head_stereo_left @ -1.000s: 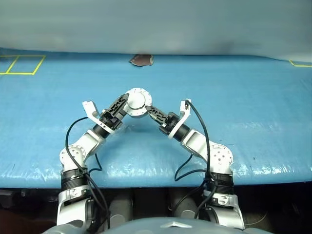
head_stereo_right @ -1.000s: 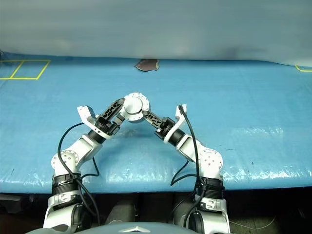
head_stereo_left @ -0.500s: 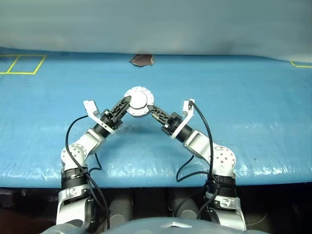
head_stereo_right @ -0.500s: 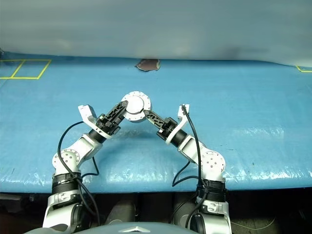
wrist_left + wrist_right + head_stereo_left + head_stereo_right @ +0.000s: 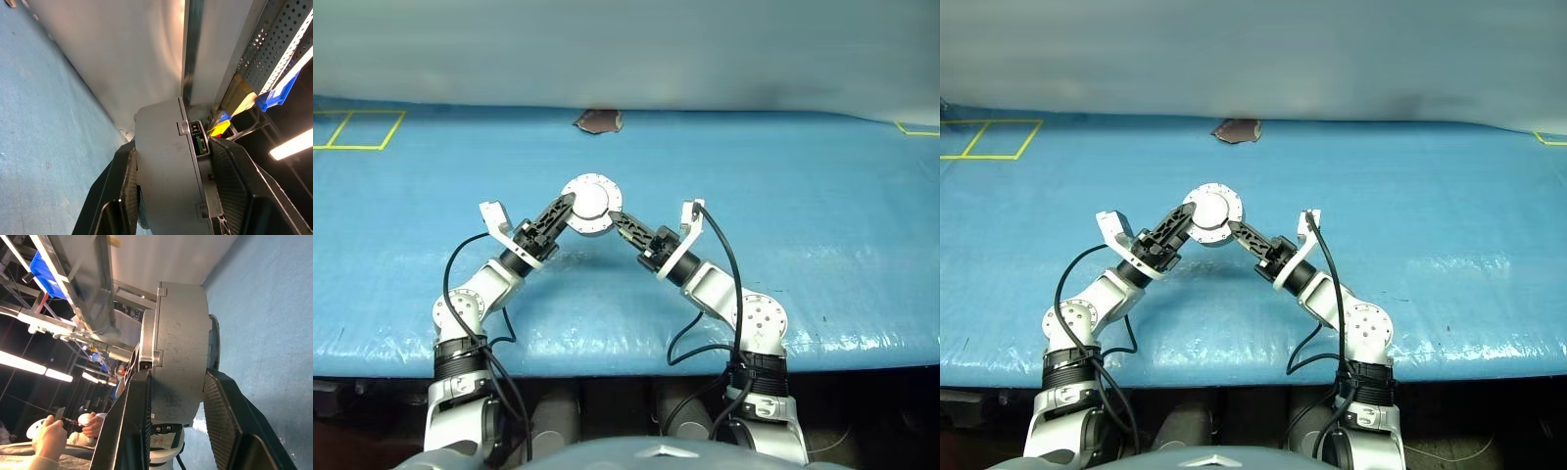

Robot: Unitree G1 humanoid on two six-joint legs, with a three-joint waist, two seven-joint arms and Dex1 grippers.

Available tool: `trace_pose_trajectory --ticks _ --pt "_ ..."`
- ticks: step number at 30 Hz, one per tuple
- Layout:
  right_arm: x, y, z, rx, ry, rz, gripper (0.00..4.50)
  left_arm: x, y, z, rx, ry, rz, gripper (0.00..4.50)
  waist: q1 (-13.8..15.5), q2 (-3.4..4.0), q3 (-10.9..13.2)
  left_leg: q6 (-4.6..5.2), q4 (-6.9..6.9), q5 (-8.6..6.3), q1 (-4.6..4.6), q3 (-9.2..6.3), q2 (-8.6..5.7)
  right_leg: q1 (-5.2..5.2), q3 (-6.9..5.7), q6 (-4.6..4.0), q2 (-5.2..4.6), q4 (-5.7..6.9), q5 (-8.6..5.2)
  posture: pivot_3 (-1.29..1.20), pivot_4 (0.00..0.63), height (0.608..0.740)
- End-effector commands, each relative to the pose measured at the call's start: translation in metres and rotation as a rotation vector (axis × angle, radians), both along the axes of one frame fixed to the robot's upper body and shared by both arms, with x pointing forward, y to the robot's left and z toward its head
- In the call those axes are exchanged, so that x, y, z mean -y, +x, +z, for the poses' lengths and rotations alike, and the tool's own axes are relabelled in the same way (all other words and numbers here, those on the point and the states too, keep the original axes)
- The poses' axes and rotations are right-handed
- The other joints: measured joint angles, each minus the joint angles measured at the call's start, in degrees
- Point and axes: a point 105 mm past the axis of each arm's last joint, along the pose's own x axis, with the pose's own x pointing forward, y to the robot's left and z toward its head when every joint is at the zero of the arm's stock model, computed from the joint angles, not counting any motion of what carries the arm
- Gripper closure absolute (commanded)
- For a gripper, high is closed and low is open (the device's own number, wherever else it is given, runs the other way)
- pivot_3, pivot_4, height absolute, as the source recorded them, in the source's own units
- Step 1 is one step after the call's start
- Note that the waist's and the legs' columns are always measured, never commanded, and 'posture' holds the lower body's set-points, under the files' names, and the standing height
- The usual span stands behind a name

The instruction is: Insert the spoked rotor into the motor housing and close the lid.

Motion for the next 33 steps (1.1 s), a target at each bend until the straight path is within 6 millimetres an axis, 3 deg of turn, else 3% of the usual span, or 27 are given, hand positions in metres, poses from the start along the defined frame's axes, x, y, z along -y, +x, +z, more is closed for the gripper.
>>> trace_pose_trajectory --ticks 1,2,10,18,33 --pt "-0.025 -0.014 0.034 0.139 0.06 0.115 3.35 0.032 -0.012 -0.002 0.005 0.041 -0.15 2.49 0.0 0.0 0.0 0.0 0.0 0.0 0.0 0.0 0.0 0.0 0.0 0.0 0.0 0.0 0.0 0.0 0.15 0.74" --pt "-0.025 -0.014 0.034 0.139 0.06 0.115 3.35 0.032 -0.011 -0.002 0.014 0.057 -0.142 2.49 0.0 0.0 0.0 0.0 0.0 0.0 0.0 0.0 0.0 0.0 0.0 0.0 0.0 0.0 0.0 0.0 0.15 0.74" --pt "-0.026 -0.015 0.036 0.153 0.058 0.118 3.35 0.034 -0.013 -0.006 -0.03 0.028 -0.18 0.03 0.01 0.0 0.0 0.0 0.01 0.0 0.01 0.0 0.0 0.01 0.0 0.01 0.0 0.0 0.01 0.0 0.15 0.74" --pt "-0.025 -0.015 0.037 0.16 0.058 0.115 3.35 0.043 -0.014 -0.011 -0.067 0.028 -0.226 0.03 0.02 0.0 0.0 0.0 0.03 0.0 0.01 0.0 0.0 0.02 0.0 0.03 0.0 0.01 0.02 0.0 0.15 0.74" --pt "-0.026 -0.018 0.039 0.172 0.065 0.127 3.35 0.012 0.002 -0.033 -0.168 0.021 -0.083 0.03 -0.05 -0.02 -0.01 0.0 0.04 0.0 0.04 0.04 0.0 0.02 0.04 0.08 0.01 0.04 0.05 0.0 0.15 0.74"
